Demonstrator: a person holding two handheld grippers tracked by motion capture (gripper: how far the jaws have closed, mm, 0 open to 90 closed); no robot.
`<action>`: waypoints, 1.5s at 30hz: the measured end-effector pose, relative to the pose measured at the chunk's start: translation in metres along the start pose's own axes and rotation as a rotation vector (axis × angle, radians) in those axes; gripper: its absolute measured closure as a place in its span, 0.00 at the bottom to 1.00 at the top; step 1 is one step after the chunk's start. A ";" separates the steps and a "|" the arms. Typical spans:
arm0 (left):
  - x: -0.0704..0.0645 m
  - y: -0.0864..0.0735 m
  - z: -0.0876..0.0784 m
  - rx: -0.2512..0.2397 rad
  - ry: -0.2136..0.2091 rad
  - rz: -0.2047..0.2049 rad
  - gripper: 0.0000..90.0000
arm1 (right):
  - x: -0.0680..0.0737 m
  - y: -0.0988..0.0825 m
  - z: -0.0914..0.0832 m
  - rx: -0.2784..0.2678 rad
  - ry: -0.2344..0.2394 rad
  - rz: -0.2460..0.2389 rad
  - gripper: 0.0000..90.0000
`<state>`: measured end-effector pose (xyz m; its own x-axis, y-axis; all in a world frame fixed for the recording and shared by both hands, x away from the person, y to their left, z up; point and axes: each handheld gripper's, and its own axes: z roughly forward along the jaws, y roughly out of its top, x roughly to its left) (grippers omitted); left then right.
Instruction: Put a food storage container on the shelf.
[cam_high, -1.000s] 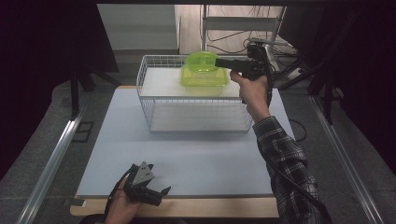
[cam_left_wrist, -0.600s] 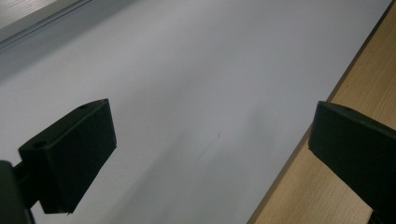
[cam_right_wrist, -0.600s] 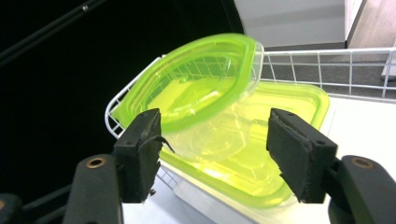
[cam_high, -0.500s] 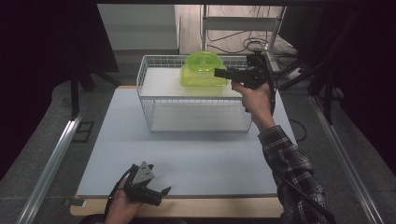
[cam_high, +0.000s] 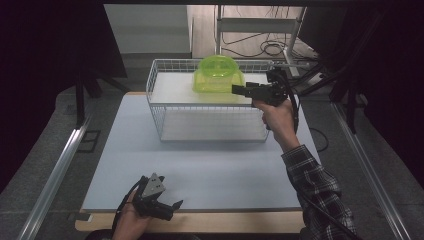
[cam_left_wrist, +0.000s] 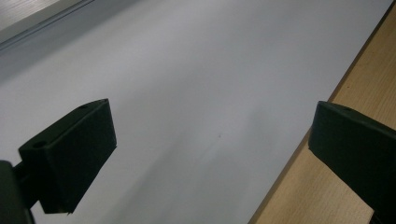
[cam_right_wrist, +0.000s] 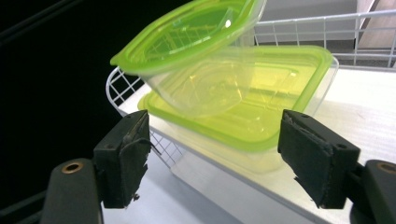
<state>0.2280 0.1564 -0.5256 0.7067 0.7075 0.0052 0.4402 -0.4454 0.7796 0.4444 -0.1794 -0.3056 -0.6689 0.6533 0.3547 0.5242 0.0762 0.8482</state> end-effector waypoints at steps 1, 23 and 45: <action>0.000 0.000 0.000 0.000 0.002 -0.001 0.01 | 0.000 -0.001 0.000 0.000 0.000 -0.004 0.27; 0.002 0.001 -0.002 -0.006 -0.007 -0.039 0.00 | 0.008 -0.032 -0.018 0.019 0.013 -0.088 0.19; 0.001 0.000 -0.002 -0.009 -0.002 -0.024 0.00 | 0.001 -0.073 -0.011 0.092 0.016 -0.134 0.10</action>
<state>0.2278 0.1586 -0.5242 0.6975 0.7164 -0.0147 0.4520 -0.4239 0.7848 0.3992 -0.1927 -0.3628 -0.7439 0.6208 0.2476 0.4755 0.2313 0.8488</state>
